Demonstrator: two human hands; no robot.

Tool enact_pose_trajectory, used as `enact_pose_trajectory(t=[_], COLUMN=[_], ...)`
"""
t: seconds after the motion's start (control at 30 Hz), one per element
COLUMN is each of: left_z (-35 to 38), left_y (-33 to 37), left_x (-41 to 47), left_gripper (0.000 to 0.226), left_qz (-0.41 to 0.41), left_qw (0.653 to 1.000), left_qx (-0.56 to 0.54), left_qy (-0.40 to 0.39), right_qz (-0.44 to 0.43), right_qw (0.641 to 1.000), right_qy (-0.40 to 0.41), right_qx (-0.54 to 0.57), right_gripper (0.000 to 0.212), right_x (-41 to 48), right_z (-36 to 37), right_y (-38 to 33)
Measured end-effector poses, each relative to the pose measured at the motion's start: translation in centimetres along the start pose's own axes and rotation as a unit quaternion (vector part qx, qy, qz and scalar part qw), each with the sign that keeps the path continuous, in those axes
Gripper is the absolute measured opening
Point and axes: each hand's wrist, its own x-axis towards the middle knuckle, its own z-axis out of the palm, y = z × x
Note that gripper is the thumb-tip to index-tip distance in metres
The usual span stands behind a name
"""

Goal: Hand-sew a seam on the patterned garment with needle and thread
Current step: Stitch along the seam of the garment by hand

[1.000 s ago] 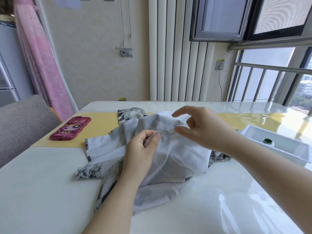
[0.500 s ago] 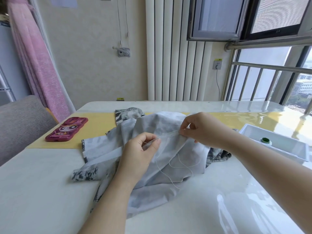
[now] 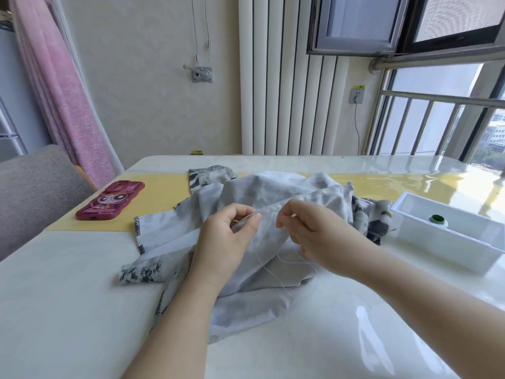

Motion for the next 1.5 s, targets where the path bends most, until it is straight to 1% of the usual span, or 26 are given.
enact_pose_trajectory(t=[0.07, 0.13, 0.23, 0.33, 0.37, 0.4, 0.47, 0.57, 0.63, 0.73, 0.8, 0.9, 0.97, 1.17, 1.3, 1.5], left_z=[0.0, 0.0, 0.0, 0.0, 0.0, 0.0, 0.0, 0.0, 0.0, -0.1, -0.1, -0.1, -0.1, 0.0, 0.0, 0.0], left_y=[0.0, -0.1, -0.1, -0.1, -0.1, -0.1, -0.1, -0.2, -0.3, -0.3, -0.2, -0.2, -0.2, -0.4, -0.4, -0.4], left_x=[0.0, 0.0, 0.0, 0.0, 0.0, 0.0, 0.0, 0.1, 0.1, 0.1, 0.1, 0.2, 0.1, 0.2, 0.2, 0.2], left_gripper=[0.007, 0.008, 0.010, 0.012, 0.013, 0.013, 0.014, 0.013, 0.013, 0.015, 0.016, 0.016, 0.015, 0.011, 0.012, 0.011], left_qz=[0.000, 0.002, 0.000, 0.001, 0.003, 0.003, 0.001, -0.004, -0.007, -0.008, -0.009, -0.009, -0.011, -0.006, -0.008, -0.013], left_qw=[1.000, 1.000, 1.000, 1.000, 1.000, 1.000, 1.000, 1.000, 1.000, 0.999, 0.999, 0.999, 0.999, 1.000, 1.000, 0.999], left_qx=[-0.001, -0.003, -0.007, -0.009, -0.011, -0.014, -0.021, -0.028, -0.030, -0.036, -0.039, -0.039, -0.043, -0.028, -0.025, -0.035], left_qy=[0.001, 0.001, 0.000, 0.000, 0.001, 0.001, -0.003, -0.005, -0.004, -0.005, -0.007, -0.012, -0.012, -0.004, 0.000, 0.000], right_qz=[0.035, 0.065, 0.063, 0.071, 0.072, 0.069, 0.051, 0.001, -0.042, -0.133, -0.175, -0.175, -0.159, -0.088, -0.050, -0.029], right_qw=[0.994, 0.979, 0.966, 0.933, 0.924, 0.922, 0.939, 0.971, 0.980, 0.975, 0.965, 0.956, 0.958, 0.981, 0.988, 0.992], right_qy=[0.024, 0.026, 0.037, 0.076, 0.089, 0.102, 0.134, 0.182, 0.191, 0.165, 0.133, 0.108, 0.103, 0.066, 0.094, 0.093], right_qx=[0.103, 0.191, 0.249, 0.345, 0.365, 0.366, 0.313, 0.153, 0.048, -0.073, -0.143, -0.209, -0.213, -0.157, -0.108, -0.082], right_gripper=[0.023, 0.022, 0.021, 0.013, 0.012, 0.011, 0.010, 0.013, 0.014, 0.012, 0.010, 0.009, 0.009, 0.008, 0.006, 0.007], right_x=[0.1, 0.2, 0.4, 0.4, 0.3, 0.3, 0.3, 0.6, 0.8, 1.1, 1.2, 1.0, 0.8, 0.4, 0.5, 0.5], right_z=[0.2, 0.1, -0.2, -0.2, -0.2, -0.1, 0.1, 0.6, 0.8, 0.6, 0.3, -0.2, -0.5, -0.6, -0.1, 0.5], right_y=[0.2, 0.5, 1.1, 1.5, 1.6, 1.6, 1.8, 2.1, 2.5, 3.2, 3.6, 3.4, 2.8, 1.2, 1.1, 1.4])
